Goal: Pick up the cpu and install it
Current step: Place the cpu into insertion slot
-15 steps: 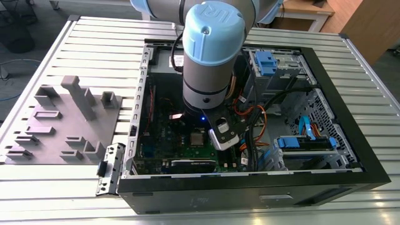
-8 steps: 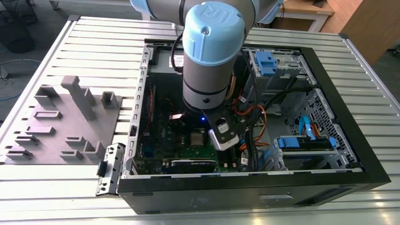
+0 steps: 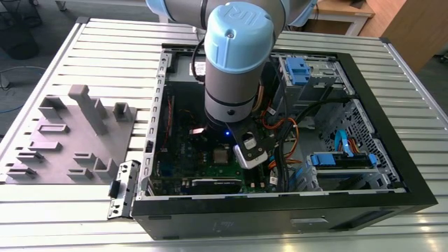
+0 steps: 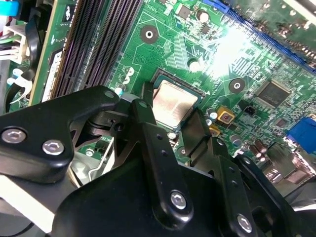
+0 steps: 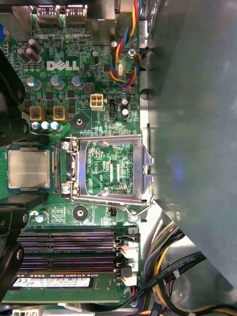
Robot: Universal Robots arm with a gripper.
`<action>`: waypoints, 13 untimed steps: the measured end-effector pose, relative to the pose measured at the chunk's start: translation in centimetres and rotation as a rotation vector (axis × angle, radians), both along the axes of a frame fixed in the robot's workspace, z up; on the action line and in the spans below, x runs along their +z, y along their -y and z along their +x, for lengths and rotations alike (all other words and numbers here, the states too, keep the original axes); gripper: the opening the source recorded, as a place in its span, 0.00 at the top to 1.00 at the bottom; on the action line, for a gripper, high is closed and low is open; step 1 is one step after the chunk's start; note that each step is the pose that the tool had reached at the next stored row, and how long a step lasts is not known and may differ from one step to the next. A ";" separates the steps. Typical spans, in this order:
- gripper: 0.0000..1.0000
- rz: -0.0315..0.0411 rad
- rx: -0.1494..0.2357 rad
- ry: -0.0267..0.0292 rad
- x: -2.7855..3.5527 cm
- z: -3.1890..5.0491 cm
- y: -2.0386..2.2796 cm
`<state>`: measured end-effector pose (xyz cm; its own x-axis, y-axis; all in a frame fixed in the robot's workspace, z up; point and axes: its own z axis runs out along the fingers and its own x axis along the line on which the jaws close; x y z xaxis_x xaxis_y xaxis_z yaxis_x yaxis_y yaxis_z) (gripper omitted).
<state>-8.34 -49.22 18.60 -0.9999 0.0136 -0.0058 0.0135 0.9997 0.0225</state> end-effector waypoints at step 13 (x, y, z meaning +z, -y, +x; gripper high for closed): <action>0.52 0.0011 0.000 0.0007 -0.16 0.02 -0.02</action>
